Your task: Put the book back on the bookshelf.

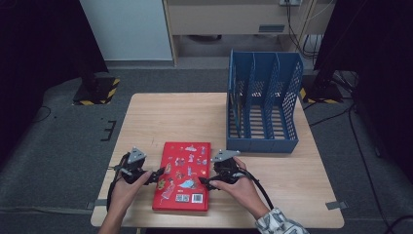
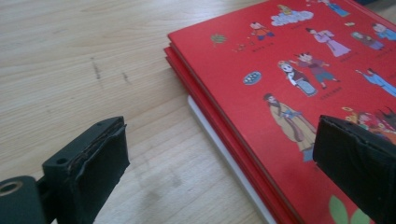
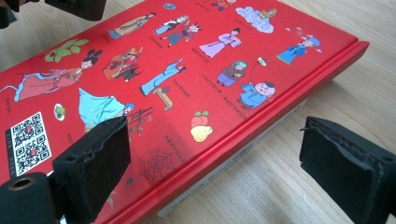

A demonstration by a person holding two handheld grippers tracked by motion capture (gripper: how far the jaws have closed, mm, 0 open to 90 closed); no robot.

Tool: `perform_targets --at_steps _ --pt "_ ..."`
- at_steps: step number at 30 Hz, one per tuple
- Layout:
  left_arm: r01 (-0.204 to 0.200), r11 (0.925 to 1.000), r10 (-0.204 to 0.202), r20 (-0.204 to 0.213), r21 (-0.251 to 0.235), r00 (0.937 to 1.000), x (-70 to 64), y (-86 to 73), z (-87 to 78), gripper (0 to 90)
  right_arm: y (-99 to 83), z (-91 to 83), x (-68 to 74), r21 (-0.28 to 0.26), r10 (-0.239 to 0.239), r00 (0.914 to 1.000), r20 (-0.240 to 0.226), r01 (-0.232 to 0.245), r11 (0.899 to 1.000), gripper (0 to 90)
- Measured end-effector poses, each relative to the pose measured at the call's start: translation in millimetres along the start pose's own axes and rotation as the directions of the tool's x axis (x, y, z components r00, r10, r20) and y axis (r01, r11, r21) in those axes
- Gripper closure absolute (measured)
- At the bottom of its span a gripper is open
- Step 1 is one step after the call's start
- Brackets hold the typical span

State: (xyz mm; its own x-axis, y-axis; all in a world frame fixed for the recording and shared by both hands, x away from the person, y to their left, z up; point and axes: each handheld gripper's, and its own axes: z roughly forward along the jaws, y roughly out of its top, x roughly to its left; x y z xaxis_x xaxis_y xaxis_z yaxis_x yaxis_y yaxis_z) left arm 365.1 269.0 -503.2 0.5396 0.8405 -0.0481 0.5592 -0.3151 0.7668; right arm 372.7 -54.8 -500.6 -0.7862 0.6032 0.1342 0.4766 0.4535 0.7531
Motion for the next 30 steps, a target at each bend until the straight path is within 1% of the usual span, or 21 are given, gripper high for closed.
perform_targets --at_steps 4,5,6,10,12,13,18,19,25,26,27,28,29,30 --pt "-0.018 0.9995 0.017 0.033 0.025 0.9993 -5.0 0.3 6.1 3.1 -1.6 1.8 -0.7 0.01 0.003 1.0 -0.009 -0.003 1.0 9.0" --pt "-0.018 0.9995 0.017 0.033 0.025 0.9993 -5.0 0.3 6.1 3.1 -2.1 2.5 -0.8 0.012 0.003 0.9999 -0.01 -0.003 1.0 9.1" --pt "-0.025 0.9992 0.024 0.047 0.031 0.9986 -7.5 0.9 8.6 3.2 -2.6 3.6 -0.4 0.016 0.007 0.9999 -0.013 -0.007 1.0 9.1" --pt "-0.037 0.9984 0.034 0.08 0.042 0.9962 -11.8 1.5 12.5 3.9 -4.2 7.8 1.4 0.029 -0.004 0.9998 -0.019 0.004 1.0 9.0" --pt "-0.032 0.9987 0.028 0.093 0.04 0.9953 -12.8 1.6 13.6 4.1 -4.0 9.2 1.6 0.026 0.012 0.9993 -0.036 -0.012 1.0 9.4" --pt "-0.03 0.9987 0.026 0.1 0.04 0.9946 -13.0 1.7 14.2 4.3 -3.8 9.9 2.0 0.025 0.017 0.9992 -0.035 -0.016 1.0 9.4" --pt "-0.014 0.9988 0.008 0.14 0.046 0.9902 -14.1 1.6 17.3 4.6 -3.7 11.8 2.2 0.027 0.014 0.9991 -0.039 -0.013 1.0 9.1" --pt "-0.014 0.9988 0.008 0.14 0.046 0.9902 -14.1 1.6 17.3 4.6 -3.7 11.8 2.2 0.027 0.014 0.9991 -0.039 -0.013 1.0 9.1" --pt "0.014 0.998 -0.025 0.191 0.062 0.9813 -14.9 1.5 21.0 5.0 -3.5 13.6 0.1 0.028 0.029 0.9983 -0.051 -0.027 0.999 8.5" --pt "0.013 0.998 -0.025 0.2 0.063 0.9795 -15.1 1.5 21.6 5.1 -3.6 14.0 0.0 0.028 0.029 0.9982 -0.053 -0.027 0.999 8.5" --pt "0.013 0.998 -0.025 0.2 0.063 0.9795 -15.1 1.5 21.6 5.2 -3.6 14.0 0.0 0.028 0.029 0.9982 -0.053 -0.027 0.999 8.5" --pt "0.012 0.9978 -0.026 0.212 0.065 0.9769 -15.6 1.6 22.5 5.2 -3.5 14.3 -0.2 0.028 0.03 0.9979 -0.057 -0.028 0.999 8.5" --pt "0.019 0.9974 -0.034 0.217 0.069 0.9756 -16.2 1.6 23.1 5.0 -3.4 15.1 -0.6 0.029 0.032 0.9974 -0.064 -0.031 0.999 8.5" --pt "0.019 0.9974 -0.034 0.218 0.069 0.9754 -16.0 1.6 23.1 5.0 -3.4 15.4 -0.5 0.029 0.036 0.9972 -0.065 -0.034 0.999 8.4"
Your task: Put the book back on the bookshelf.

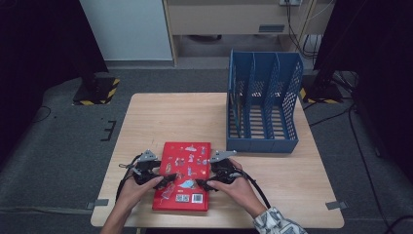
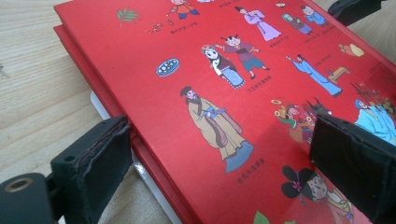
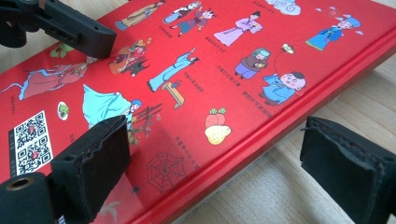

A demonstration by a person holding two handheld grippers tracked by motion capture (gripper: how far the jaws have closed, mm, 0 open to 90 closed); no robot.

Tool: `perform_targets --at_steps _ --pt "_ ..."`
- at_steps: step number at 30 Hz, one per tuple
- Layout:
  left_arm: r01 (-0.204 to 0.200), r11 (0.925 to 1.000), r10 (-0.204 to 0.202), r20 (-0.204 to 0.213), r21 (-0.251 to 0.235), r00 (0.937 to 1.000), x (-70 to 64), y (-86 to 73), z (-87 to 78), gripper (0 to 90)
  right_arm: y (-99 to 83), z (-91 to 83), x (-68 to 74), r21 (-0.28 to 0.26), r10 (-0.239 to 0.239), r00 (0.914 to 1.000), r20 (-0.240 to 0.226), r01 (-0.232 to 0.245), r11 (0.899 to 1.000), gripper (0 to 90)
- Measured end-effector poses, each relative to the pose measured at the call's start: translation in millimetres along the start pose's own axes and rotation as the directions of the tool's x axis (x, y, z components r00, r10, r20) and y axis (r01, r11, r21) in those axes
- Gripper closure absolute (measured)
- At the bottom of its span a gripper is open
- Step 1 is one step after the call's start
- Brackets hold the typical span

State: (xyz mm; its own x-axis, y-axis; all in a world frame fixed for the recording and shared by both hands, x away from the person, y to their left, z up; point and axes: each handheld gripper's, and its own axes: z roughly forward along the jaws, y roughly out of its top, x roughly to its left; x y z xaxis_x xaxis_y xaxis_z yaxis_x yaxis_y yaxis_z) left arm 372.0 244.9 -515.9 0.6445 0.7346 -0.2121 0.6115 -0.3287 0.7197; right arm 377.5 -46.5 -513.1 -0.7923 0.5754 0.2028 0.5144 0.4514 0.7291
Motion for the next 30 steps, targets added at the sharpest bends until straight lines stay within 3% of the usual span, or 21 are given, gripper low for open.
perform_targets --at_steps 23,30 --pt "-0.009 0.9999 0.009 0.001 0.005 1.0 0.9 1.6 1.5 4.0 1.1 14.4 -14.8 0.004 0.086 0.9926 -0.085 -0.086 0.996 3.0" --pt "-0.013 0.9999 0.013 0.002 0.004 0.9999 1.3 1.9 3.3 1.9 1.6 16.3 -15.6 0.001 0.097 0.9918 -0.084 -0.097 0.995 1.9"
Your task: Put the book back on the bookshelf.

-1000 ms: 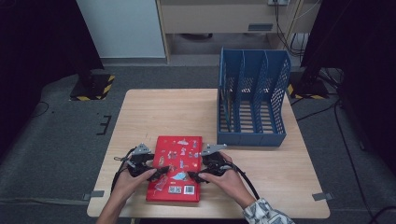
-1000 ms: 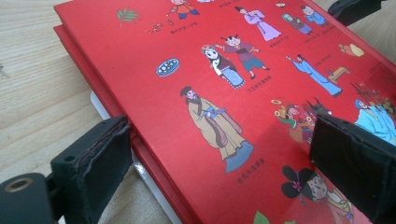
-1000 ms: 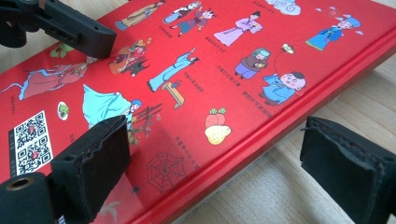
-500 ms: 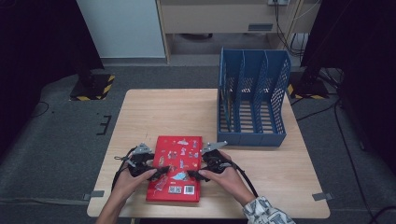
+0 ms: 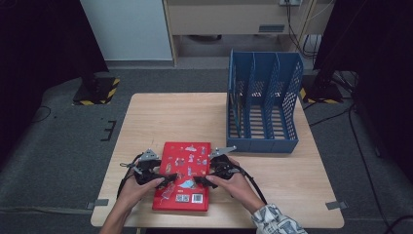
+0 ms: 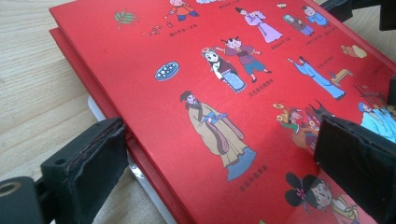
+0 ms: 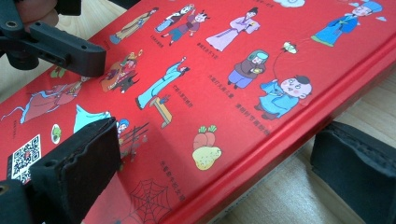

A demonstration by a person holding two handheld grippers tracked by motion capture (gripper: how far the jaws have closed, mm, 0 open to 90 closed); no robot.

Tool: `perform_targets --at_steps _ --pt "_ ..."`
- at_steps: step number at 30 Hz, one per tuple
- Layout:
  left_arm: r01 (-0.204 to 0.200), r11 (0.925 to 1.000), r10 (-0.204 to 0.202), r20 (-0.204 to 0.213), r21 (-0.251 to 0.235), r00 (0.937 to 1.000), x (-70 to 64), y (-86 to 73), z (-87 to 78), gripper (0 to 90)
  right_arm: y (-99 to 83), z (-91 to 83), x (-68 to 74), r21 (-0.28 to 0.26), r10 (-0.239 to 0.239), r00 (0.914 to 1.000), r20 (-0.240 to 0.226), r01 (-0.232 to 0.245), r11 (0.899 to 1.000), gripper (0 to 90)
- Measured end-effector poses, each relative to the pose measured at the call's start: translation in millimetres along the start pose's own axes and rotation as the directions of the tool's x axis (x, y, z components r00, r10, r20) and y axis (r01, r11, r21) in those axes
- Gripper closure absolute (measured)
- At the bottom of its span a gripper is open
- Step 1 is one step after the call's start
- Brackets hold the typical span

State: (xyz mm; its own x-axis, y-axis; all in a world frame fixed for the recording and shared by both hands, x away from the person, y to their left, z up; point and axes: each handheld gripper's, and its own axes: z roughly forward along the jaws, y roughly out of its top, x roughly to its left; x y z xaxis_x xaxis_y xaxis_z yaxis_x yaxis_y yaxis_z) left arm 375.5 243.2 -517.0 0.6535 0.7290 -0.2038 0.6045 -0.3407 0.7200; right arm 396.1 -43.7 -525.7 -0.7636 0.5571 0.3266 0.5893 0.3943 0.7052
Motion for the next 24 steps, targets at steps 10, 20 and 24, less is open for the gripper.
perform_targets --at_steps 10,20,24 --pt "0.027 0.9991 -0.027 0.003 -0.033 0.9996 1.1 2.6 -5.8 9.1 5.5 -5.1 3.2 -0.02 -0.009 0.9994 0.033 0.01 1.0 8.8" --pt "0.031 0.9968 -0.032 -0.008 -0.074 0.9995 2.6 7.4 -16.8 17.8 16.3 -12.5 7.4 -0.037 -0.024 0.9977 0.064 0.026 0.999 15.1" --pt "0.019 0.9969 -0.021 -0.028 -0.076 0.9994 4.1 13.4 -21.8 22.9 24.6 -18.9 7.5 -0.054 -0.026 0.9962 0.083 0.031 0.998 21.9"
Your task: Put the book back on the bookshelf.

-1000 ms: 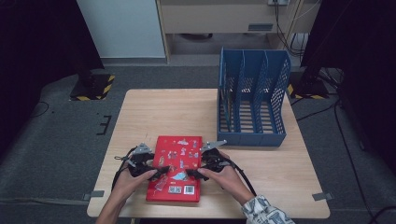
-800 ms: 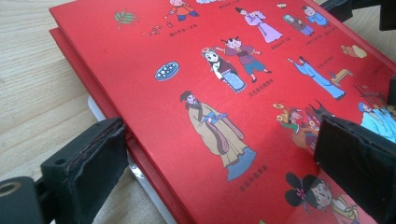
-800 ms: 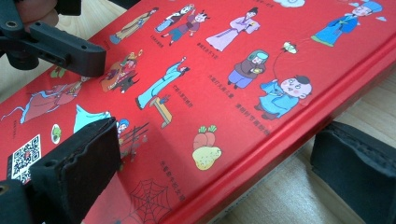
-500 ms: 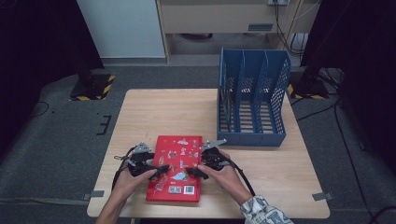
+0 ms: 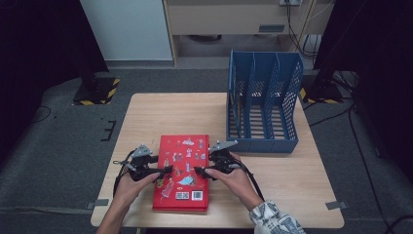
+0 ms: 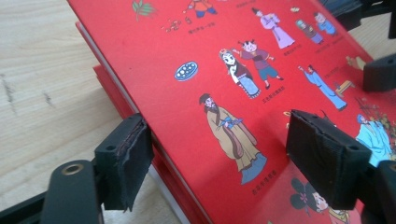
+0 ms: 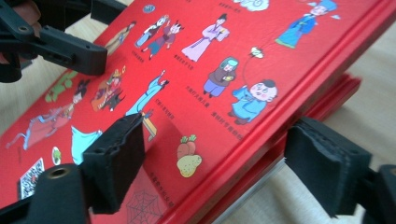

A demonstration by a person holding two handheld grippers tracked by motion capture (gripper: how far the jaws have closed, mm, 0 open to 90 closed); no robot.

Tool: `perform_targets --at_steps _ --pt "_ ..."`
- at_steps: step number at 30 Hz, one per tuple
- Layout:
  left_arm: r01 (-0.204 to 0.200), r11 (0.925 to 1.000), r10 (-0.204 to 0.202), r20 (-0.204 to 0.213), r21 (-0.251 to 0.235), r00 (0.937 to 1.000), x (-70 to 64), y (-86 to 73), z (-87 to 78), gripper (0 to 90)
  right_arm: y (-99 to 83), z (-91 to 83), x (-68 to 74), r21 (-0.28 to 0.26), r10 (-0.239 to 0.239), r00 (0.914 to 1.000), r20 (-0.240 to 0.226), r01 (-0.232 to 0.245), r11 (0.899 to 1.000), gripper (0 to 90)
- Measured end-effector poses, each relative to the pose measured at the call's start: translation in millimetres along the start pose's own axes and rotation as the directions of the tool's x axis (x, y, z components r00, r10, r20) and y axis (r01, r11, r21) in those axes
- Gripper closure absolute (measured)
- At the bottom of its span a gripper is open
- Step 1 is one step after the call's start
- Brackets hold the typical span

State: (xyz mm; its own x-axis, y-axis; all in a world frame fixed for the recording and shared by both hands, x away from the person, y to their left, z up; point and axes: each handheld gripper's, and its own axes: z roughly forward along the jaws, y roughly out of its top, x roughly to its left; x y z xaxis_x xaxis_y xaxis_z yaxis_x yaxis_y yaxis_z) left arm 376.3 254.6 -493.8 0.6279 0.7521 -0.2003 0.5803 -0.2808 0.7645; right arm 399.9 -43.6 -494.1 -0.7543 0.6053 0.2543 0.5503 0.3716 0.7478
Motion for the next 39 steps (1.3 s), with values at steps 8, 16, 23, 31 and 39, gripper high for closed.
perform_targets --at_steps 8,16,23,31,39 --pt "-0.012 0.9999 0.012 -0.011 -0.009 0.9999 -0.4 10.0 -5.8 25.9 14.0 -2.9 2.4 -0.01 -0.005 1.0 0.001 0.005 1.0 24.2" --pt "-0.002 0.9994 0.001 -0.021 -0.035 0.9998 5.2 17.3 -8.9 26.5 35.3 -5.5 5.3 -0.01 -0.042 0.9983 0.04 0.042 0.999 27.2" --pt "-0.036 0.999 0.035 -0.047 -0.028 0.9983 4.9 28.2 -18.0 34.0 43.4 -8.1 4.7 -0.017 -0.042 0.9983 0.039 0.043 0.999 30.0" --pt "-0.042 0.9987 0.041 -0.053 -0.029 0.9977 5.5 33.4 -21.0 38.8 47.8 -11.4 3.8 -0.017 -0.053 0.9972 0.051 0.054 0.998 31.1" --pt "-0.051 0.9981 0.05 -0.04 -0.035 0.9979 7.9 39.6 -27.3 44.0 55.9 -15.4 5.2 -0.017 -0.069 0.9955 0.066 0.07 0.997 32.3"
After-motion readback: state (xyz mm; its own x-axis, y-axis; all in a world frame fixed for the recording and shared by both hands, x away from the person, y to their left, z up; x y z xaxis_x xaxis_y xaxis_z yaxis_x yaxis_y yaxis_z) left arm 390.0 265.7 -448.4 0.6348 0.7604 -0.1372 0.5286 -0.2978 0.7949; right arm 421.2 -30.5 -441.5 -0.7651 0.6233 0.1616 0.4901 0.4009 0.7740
